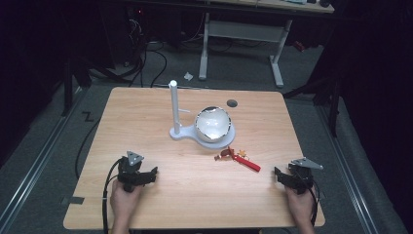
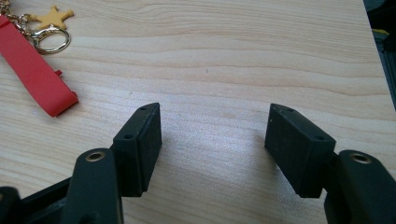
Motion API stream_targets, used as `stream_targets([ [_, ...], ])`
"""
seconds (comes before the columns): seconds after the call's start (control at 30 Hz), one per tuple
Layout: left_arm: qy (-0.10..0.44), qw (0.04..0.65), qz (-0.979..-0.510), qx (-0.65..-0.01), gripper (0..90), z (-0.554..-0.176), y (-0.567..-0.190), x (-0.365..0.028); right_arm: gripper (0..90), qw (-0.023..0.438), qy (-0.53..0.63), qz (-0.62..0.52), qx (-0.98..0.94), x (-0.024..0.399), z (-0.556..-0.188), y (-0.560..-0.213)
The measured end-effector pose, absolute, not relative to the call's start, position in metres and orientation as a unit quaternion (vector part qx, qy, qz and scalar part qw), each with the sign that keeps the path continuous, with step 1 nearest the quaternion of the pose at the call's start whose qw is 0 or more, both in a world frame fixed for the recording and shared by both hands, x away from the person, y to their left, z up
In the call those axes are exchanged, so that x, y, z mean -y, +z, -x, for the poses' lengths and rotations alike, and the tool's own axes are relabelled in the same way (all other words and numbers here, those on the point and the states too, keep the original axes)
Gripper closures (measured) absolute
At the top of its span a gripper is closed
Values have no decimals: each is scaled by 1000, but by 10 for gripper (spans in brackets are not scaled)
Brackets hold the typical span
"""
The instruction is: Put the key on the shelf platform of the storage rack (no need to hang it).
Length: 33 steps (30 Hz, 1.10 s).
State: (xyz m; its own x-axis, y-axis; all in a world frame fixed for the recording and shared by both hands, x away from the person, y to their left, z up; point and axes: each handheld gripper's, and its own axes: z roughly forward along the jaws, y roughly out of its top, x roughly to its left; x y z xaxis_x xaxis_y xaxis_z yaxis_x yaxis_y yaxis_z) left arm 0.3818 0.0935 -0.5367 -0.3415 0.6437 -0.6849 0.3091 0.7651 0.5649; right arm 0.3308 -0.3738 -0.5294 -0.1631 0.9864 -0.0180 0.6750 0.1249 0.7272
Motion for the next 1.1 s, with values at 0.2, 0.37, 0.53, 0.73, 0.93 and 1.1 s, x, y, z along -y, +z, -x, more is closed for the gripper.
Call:
stream_targets([
  [0.2,171,491,-297,-801,153,-382,-537,-93,363,262,298,-591,-703,374,-331,-529],
  [0.37,170,491,-297,-801,153,-382,-537,-93,360,262,297,-591,-703,374,-331,-529],
  [0.53,170,491,-297,-801,153,-382,-537,-93,360,261,297,-590,-704,374,-331,-529],
  [0.73,170,491,-296,-801,153,-382,-537,-93,361,262,298,-588,-705,374,-332,-529],
  [0.93,169,491,-296,-802,153,-382,-536,-93,363,262,298,-589,-704,374,-332,-529],
  [1.1,169,491,-296,-802,153,-382,-536,-94,384,262,298,-589,-704,374,-332,-529],
])
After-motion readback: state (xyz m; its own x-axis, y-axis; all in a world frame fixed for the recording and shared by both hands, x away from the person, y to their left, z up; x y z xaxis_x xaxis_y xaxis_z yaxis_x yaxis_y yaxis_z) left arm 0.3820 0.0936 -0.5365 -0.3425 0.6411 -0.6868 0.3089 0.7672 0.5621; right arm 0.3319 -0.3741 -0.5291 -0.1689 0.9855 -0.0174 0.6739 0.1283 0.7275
